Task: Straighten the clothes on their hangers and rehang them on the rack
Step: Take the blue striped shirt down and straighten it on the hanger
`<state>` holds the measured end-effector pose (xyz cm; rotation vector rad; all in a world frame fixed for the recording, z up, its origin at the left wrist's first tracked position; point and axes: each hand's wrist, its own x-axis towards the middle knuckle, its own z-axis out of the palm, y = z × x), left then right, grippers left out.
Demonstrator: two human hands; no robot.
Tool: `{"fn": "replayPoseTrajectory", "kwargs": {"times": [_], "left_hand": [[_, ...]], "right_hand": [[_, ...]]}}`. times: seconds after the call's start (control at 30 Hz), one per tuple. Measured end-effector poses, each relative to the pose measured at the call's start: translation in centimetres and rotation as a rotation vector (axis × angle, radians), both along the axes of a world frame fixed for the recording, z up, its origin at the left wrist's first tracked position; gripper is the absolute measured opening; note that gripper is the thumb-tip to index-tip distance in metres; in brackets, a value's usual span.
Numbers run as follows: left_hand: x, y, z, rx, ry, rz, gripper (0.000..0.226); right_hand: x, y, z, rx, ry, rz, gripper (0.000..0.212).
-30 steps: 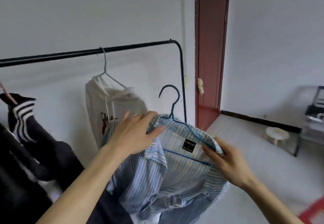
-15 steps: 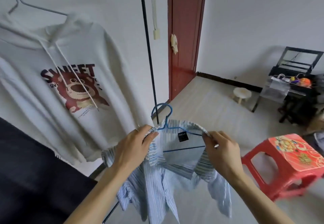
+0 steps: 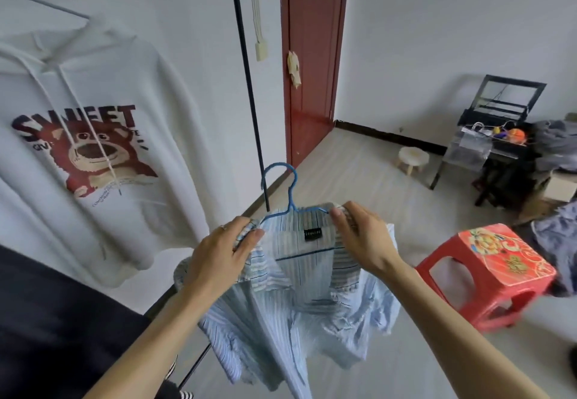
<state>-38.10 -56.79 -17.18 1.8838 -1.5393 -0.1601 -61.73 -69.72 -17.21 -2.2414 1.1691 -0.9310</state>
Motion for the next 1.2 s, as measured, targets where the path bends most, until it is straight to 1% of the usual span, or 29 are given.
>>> {"fn": "replayPoseTrajectory", "kwargs": {"times": [0.07,0.13,0.27,0.33,0.4,0.47,0.53,0.6,0.63,0.73,0.8,0.87,0.93,1.0,1.07,1.13,1.2], "left_hand": [[1.5,0.7,-1.3,0.099,-0.023,0.036,0.042],[2.2,1.3,-1.6,0.161,-0.048,0.042,0.043],[1.3,-0.2,-0.2,0.076,-0.082,-0.094,0.033],[1.2,-1.3,0.4,0.019,-0.102,-0.117,0.022],[1.7,-2.0,0.5,-0.065,-0.14,-0.107,0.017],[2.2,-2.5,0.8,-0.008,-0.122,-0.13,0.019],[2.7,-2.6,0.9,0.142,-0.103,-0.199,0.029],[3.2,-2.5,0.4,0.174,-0.138,-0.218,0.033],[3.3,-2.4,0.2,0.168,-0.117,-0.204,0.032],[3.5,-2.5,0.2,0.177,-0.069,-0.165,0.028],[3.4,-2.8,0.7,0.164,-0.082,-0.168,0.025],[3.7,-3.0,1.1,0.138,-0.074,-0.166,0.023],[4.1,-2.9,1.2,0.139,-0.044,-0.165,0.022],[4.6,-2.7,1.5,0.173,-0.068,-0.148,0.023],[4.8,-2.7,1.7,0.176,-0.097,-0.135,0.025],[4.8,-2.8,1.9,0.166,-0.111,-0.129,0.025],[4.9,-2.8,2.1,0.152,-0.102,-0.129,0.026]], "right_hand": [[-0.1,0.3,-0.8,-0.016,-0.015,-0.017,0.038],[0.9,1.2,-1.7,0.021,0.0,0.012,0.035],[2.9,1.9,-2.9,0.04,-0.062,0.027,0.032],[3.5,1.9,-3.1,0.045,-0.101,0.025,0.032],[4.3,2.0,-3.3,0.055,-0.111,0.048,0.03],[4.9,2.0,-3.3,0.064,-0.131,0.046,0.028],[5.3,1.9,-3.2,0.054,-0.17,0.01,0.029],[5.7,1.9,-3.0,0.028,-0.183,0.013,0.031],[5.9,1.9,-2.8,0.028,-0.186,0.029,0.032],[6.9,2.0,-2.4,0.018,-0.143,0.107,0.031],[7.4,2.0,-2.2,-0.003,-0.106,0.126,0.027],[7.5,2.1,-1.8,0.038,-0.109,0.123,0.022],[7.1,2.1,-1.6,0.056,-0.108,0.124,0.025],[6.6,2.0,-1.4,0.038,-0.079,0.147,0.03],[6.5,1.8,-1.3,0.016,-0.015,0.214,0.03],[6.7,1.3,-1.4,-0.005,0.015,0.255,0.025],[6.7,0.7,-1.3,-0.041,0.032,0.252,0.019]]}}
